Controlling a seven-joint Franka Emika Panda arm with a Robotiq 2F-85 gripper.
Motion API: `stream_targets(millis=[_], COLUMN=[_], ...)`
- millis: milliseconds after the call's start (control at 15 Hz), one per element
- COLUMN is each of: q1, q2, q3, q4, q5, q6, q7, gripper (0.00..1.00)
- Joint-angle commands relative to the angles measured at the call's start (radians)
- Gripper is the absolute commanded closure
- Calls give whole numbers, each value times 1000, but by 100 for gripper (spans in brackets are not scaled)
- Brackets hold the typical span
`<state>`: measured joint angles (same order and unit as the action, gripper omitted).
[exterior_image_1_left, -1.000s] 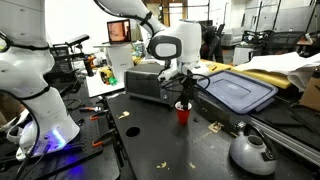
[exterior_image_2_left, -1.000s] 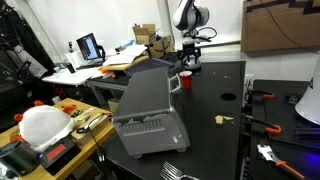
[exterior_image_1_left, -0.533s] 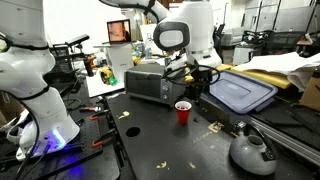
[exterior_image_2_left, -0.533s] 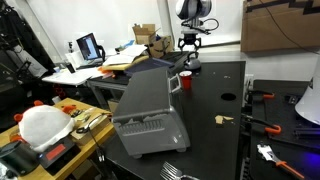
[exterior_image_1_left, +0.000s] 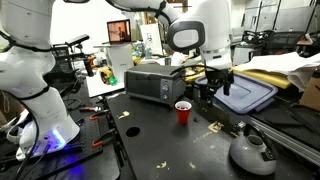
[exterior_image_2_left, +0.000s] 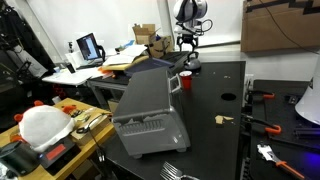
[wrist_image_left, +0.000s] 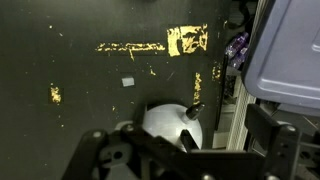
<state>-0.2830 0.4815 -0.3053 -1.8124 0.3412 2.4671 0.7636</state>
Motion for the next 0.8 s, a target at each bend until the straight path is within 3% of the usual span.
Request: stream_targets(millis=[0,733], q1=[-3,-63], q2=[91,246], q3=[-24,-87], q4=[121,313], q5=[0,-42], q6=[-16,-16], q7=[150,369], gripper=[0,0])
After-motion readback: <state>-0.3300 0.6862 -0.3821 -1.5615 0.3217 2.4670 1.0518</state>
